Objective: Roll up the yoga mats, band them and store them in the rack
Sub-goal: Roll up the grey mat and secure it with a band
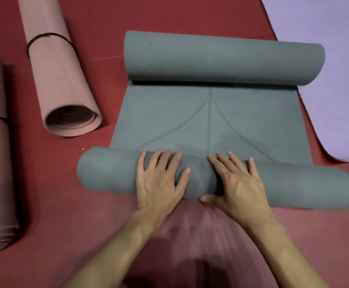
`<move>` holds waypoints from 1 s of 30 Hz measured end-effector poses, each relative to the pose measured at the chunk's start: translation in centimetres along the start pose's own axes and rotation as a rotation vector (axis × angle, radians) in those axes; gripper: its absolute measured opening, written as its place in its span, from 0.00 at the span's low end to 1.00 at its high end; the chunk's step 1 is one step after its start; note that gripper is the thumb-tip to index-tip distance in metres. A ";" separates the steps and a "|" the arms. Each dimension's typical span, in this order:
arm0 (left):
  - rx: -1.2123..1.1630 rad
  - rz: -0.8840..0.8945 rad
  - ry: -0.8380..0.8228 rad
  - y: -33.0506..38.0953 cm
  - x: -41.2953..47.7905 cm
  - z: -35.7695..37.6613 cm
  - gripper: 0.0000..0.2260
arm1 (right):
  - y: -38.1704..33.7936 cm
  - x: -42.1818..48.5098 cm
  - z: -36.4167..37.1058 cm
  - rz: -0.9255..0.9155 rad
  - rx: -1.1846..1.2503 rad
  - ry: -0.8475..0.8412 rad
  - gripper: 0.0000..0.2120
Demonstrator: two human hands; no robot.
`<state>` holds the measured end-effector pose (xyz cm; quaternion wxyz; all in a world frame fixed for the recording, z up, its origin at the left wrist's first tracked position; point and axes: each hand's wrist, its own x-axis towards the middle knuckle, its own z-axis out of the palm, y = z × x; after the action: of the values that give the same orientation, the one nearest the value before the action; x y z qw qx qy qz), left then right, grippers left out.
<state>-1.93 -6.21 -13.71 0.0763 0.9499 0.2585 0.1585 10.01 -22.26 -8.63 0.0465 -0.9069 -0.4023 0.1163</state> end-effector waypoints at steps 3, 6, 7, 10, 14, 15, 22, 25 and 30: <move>0.035 -0.052 -0.024 0.1 3.2 0.1 0.18 | -0.6 0.4 -0.3 -0.013 -0.057 0.013 0.58; 0.061 -0.086 -0.146 0.2 6.1 0.2 0.23 | -1.1 1.6 0.6 -0.083 -0.071 0.072 0.59; 0.064 -0.081 -0.160 0.1 6.6 0.3 0.24 | -1.1 2.1 0.6 -0.073 -0.048 0.077 0.57; 0.100 -0.021 -0.112 0.6 6.3 0.1 0.25 | -0.8 3.1 0.4 -0.043 -0.002 0.080 0.56; 0.107 0.067 -0.077 2.0 2.2 0.2 0.28 | -0.4 3.5 1.0 -0.057 -0.010 0.149 0.57; 0.102 0.076 -0.081 1.9 1.7 0.5 0.28 | -0.5 3.4 1.2 -0.076 -0.028 0.168 0.57; 0.155 0.020 -0.141 2.0 4.3 1.1 0.27 | -1.4 2.5 1.1 -0.098 -0.063 0.167 0.57; 0.123 0.054 -0.122 1.6 4.6 0.7 0.28 | -1.1 4.5 0.4 -0.059 -0.055 0.151 0.55; 0.128 0.123 -0.097 0.3 5.3 1.0 0.29 | -0.9 6.6 -1.7 -0.073 -0.067 0.000 0.56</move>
<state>2.89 -3.77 -13.17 0.0180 0.9734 0.2053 0.1000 14.09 -16.78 -8.02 0.0203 -0.8927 -0.4388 0.1008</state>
